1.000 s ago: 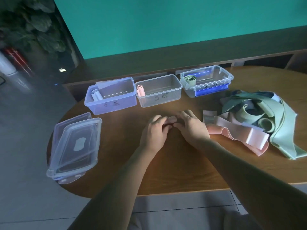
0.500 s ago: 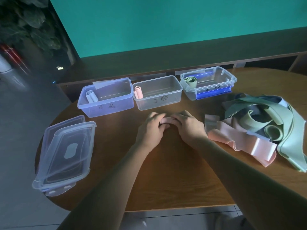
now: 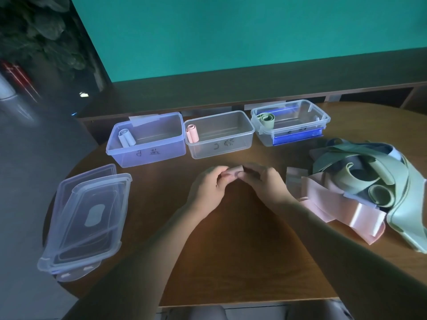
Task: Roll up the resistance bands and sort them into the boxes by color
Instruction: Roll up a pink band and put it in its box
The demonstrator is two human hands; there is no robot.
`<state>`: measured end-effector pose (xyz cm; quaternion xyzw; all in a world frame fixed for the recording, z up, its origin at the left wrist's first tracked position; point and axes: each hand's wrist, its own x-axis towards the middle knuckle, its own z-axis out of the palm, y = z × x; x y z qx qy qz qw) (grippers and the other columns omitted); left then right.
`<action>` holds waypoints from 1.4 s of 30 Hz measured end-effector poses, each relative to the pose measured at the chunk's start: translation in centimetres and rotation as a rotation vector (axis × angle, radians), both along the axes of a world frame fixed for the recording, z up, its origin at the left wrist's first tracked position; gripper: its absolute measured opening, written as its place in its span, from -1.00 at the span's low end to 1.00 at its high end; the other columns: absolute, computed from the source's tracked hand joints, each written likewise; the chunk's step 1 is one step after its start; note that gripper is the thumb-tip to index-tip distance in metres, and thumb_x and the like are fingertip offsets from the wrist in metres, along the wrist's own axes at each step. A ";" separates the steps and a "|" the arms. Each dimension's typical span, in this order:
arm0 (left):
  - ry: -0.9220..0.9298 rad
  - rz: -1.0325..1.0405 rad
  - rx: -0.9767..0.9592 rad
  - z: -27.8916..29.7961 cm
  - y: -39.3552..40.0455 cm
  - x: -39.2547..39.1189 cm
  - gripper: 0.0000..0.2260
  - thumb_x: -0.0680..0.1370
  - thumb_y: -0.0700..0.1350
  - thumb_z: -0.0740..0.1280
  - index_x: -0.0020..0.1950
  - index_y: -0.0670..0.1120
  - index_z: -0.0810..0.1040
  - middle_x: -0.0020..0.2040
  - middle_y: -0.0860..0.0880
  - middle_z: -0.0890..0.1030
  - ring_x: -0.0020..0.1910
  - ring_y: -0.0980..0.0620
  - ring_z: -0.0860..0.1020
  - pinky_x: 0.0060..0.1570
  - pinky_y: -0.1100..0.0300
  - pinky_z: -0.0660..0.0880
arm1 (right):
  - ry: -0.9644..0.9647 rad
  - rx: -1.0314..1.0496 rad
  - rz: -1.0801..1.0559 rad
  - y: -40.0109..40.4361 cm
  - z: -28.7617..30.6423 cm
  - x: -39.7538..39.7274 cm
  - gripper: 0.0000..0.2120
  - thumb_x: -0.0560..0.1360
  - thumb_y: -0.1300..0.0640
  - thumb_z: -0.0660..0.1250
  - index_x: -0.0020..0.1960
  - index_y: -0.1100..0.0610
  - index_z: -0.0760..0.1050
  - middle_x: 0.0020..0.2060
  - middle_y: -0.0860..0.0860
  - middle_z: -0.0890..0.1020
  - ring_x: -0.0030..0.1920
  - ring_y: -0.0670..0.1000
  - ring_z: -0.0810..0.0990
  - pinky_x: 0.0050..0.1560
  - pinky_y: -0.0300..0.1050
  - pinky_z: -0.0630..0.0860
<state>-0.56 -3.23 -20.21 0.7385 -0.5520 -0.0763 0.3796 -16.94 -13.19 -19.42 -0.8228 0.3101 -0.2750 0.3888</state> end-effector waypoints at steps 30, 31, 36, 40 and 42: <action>-0.044 0.207 -0.267 5.9 -4.2 10.4 -0.62 0.59 0.19 0.32 0.22 -0.05 0.66 -0.20 0.11 0.66 -0.30 0.24 0.60 -0.42 0.34 0.42 | -0.048 0.026 -0.034 -11.0 10.5 12.3 -0.92 0.48 0.10 0.51 -0.19 0.02 0.75 -0.26 0.20 0.70 -0.30 0.02 0.56 -0.13 0.04 0.62; -0.066 0.229 -0.259 5.6 -4.2 10.4 -0.59 0.59 0.23 0.29 0.23 -0.03 0.66 -0.18 0.10 0.68 -0.28 0.19 0.60 -0.42 0.31 0.42 | 0.001 -0.013 -0.030 -11.4 10.1 12.8 -0.93 0.47 0.10 0.51 -0.15 0.07 0.75 -0.28 0.20 0.70 -0.31 0.01 0.55 -0.19 -0.01 0.59; -0.110 0.291 -0.284 4.6 -4.2 10.1 -0.42 0.56 0.41 0.14 0.18 0.01 0.68 -0.40 0.11 0.60 -0.47 0.14 0.55 -0.56 0.14 0.44 | 0.116 0.005 -0.017 -12.7 8.1 15.2 -0.86 0.49 0.13 0.51 -0.02 0.19 0.72 -0.32 0.05 0.69 -0.35 -0.07 0.63 -0.38 -0.40 0.48; -0.056 0.311 -0.245 4.1 -4.2 10.1 -0.45 0.53 0.43 0.14 0.05 0.06 0.71 -0.51 0.04 0.53 -0.52 0.04 0.54 -0.53 0.00 0.48 | 0.176 0.041 -0.006 -13.5 7.3 16.3 -0.83 0.45 0.10 0.55 0.00 0.13 0.71 -0.24 0.01 0.72 -0.30 -0.09 0.69 -0.35 -0.39 0.52; -0.016 0.292 -0.227 4.0 -4.0 10.0 -0.48 0.55 0.40 0.17 0.03 0.04 0.71 -0.49 0.06 0.55 -0.50 0.06 0.56 -0.50 -0.02 0.52 | 0.192 0.038 0.003 -13.5 7.2 16.7 -0.81 0.43 0.11 0.56 0.01 0.15 0.71 -0.21 0.03 0.73 -0.27 -0.07 0.71 -0.32 -0.37 0.57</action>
